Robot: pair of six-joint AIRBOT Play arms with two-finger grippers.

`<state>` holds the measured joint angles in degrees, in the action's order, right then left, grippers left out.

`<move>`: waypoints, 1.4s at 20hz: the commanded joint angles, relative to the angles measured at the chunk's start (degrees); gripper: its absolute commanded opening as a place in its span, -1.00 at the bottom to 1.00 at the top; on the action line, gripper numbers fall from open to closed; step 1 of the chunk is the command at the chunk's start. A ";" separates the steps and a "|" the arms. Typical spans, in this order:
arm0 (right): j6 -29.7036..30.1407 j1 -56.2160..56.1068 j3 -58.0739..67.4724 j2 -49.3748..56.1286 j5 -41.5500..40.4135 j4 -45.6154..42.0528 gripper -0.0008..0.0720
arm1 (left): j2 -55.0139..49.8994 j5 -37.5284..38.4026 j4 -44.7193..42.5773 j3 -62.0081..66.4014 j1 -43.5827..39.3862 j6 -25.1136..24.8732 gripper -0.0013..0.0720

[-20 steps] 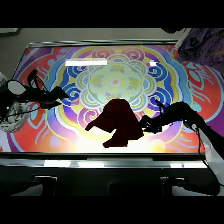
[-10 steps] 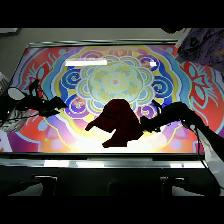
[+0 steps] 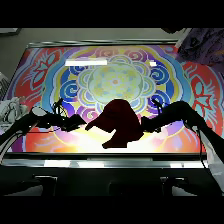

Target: Fold the clothes and pants, and hang the long-sleeved shirts on hangers.

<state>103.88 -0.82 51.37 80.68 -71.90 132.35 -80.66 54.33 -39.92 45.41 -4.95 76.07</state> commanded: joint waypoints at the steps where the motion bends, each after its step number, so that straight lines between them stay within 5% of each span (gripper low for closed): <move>1: -0.37 -0.04 -0.02 -0.09 -1.68 0.02 -0.90 | -2.67 -4.44 4.66 -0.92 -4.17 -1.75 0.67; 5: -0.35 -0.04 -0.02 -0.09 -3.34 0.09 -0.90 | -5.73 -7.39 10.05 -0.74 -5.62 -1.90 0.66; 6: -0.33 -0.04 -0.02 -0.11 -3.98 0.11 -0.90 | -6.21 -8.02 10.71 -0.74 -5.62 -2.01 0.27; 7: -0.33 -0.04 -0.02 -0.11 -4.70 0.11 -0.90 | -6.49 -8.57 11.02 -0.74 -5.60 -2.03 -0.68; 8: -0.31 -0.04 -0.02 -0.28 -5.09 0.09 -0.90 | -6.51 -9.42 11.06 -0.70 -5.49 -1.99 -0.92; 14: -0.22 -0.04 10.05 -7.85 -0.74 -2.93 -0.90 | -1.33 -7.28 5.62 11.13 -3.17 -2.05 -0.93; 19: -8.13 -0.04 44.15 -9.44 -1.77 -16.02 -0.90 | 8.52 -3.26 -19.15 39.45 2.32 10.60 -0.93; 23: -9.27 -0.04 66.88 -13.20 -6.27 -21.97 -0.90 | 16.57 1.49 -33.22 56.83 3.02 15.10 -0.93; 28: -11.28 -0.04 69.85 -27.96 -9.92 -25.97 -0.90 | 30.40 6.27 -44.28 59.19 3.02 21.16 -0.93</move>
<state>94.24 -0.82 117.80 59.70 -79.40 109.84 -57.32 56.97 -75.37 101.71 -2.11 92.82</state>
